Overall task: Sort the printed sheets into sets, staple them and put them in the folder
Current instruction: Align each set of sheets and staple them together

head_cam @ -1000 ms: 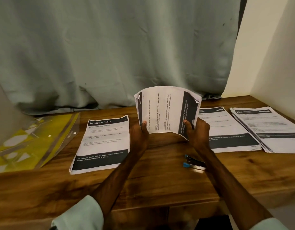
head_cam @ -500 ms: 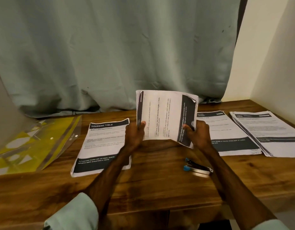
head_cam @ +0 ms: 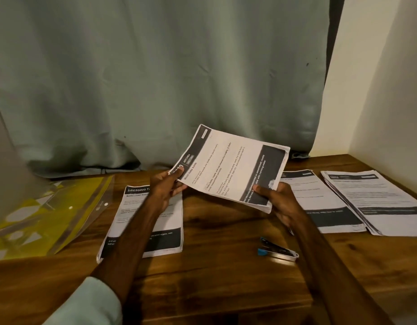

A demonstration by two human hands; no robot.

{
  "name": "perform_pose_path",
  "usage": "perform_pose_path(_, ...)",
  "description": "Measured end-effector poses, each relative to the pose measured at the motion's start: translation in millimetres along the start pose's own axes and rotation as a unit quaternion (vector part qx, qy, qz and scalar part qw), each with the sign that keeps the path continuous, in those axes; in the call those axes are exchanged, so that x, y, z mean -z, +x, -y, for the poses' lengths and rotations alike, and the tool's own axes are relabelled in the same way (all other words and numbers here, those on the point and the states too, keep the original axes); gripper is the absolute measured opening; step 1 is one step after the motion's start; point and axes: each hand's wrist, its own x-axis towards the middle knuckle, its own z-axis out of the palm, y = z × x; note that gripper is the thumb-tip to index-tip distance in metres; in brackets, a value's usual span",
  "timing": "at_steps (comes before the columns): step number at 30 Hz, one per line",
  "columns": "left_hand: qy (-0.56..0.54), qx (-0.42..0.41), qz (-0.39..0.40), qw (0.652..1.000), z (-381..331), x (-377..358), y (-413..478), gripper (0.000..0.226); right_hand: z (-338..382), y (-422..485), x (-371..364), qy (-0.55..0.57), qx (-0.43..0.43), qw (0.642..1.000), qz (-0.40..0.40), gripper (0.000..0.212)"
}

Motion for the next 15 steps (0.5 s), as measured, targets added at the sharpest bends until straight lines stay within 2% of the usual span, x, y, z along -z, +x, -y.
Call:
perform_pose_path(3,-0.078,0.015,0.003,0.997,15.2,-10.7,-8.8,0.031,-12.7,-3.4,-9.8,0.036,-0.007,0.999,-0.025,0.041)
perform_pose_path(7,-0.097,0.024,0.027,0.995,31.2,-33.3,-17.1,0.026,-19.4,-5.1,-21.4,0.038,0.008,0.998,-0.048,0.037)
perform_pose_path(11,-0.031,-0.039,0.017,0.999,28.6,-50.9,-22.1,0.014,-21.3,-8.6,-27.4,0.040,0.023,0.997,-0.055,0.034)
perform_pose_path(15,0.052,-0.097,0.004,0.994,9.6,-51.7,-17.9,0.014,-14.8,-11.4,-24.8,0.084,0.003,0.996,-0.010,0.047)
